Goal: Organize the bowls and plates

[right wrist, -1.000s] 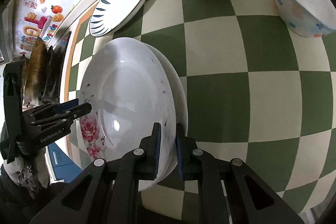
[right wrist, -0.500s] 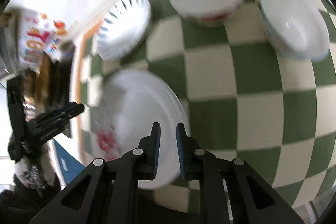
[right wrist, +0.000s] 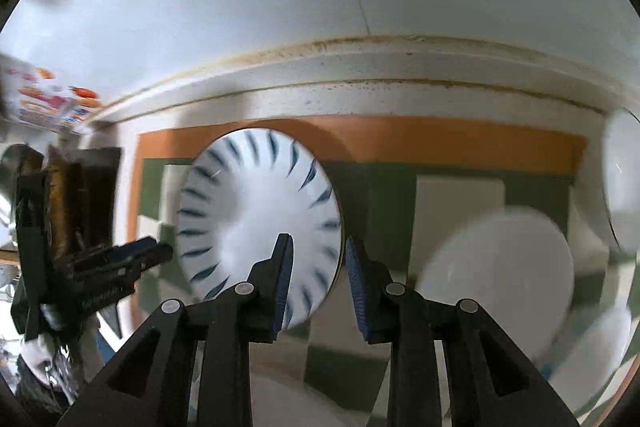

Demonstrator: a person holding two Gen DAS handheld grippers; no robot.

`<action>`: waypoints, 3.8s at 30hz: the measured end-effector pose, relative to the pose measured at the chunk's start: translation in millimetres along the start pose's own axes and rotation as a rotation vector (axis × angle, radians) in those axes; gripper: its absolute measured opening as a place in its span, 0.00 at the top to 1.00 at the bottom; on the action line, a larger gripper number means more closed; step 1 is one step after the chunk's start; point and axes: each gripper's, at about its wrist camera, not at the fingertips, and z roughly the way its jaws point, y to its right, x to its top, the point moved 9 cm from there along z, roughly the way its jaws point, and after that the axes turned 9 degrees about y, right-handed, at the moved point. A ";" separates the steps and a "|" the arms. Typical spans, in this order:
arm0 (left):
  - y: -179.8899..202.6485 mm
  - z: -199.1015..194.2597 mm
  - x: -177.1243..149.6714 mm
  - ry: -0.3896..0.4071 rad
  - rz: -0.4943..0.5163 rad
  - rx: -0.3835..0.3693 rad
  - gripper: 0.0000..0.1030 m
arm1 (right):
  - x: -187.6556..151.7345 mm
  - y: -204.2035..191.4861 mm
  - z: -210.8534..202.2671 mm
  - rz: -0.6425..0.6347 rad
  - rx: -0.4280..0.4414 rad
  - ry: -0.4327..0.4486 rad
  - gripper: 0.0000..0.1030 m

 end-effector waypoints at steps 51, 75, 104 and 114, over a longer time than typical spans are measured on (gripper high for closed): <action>47.0 -80.6 -148.6 0.076 0.196 -0.017 0.78 | -170.1 -13.0 -84.1 0.012 0.076 -0.014 0.86; 54.8 -25.6 -193.7 -0.020 0.230 0.030 0.78 | -254.5 19.7 -37.4 0.096 0.035 -0.108 0.86; 43.6 -24.1 -192.6 -0.021 0.123 0.085 0.76 | -250.8 12.8 -37.7 0.067 0.018 -0.134 0.80; 41.1 -54.8 -205.6 0.063 0.101 0.121 0.76 | -254.2 7.9 -58.7 0.014 -0.040 -0.081 0.80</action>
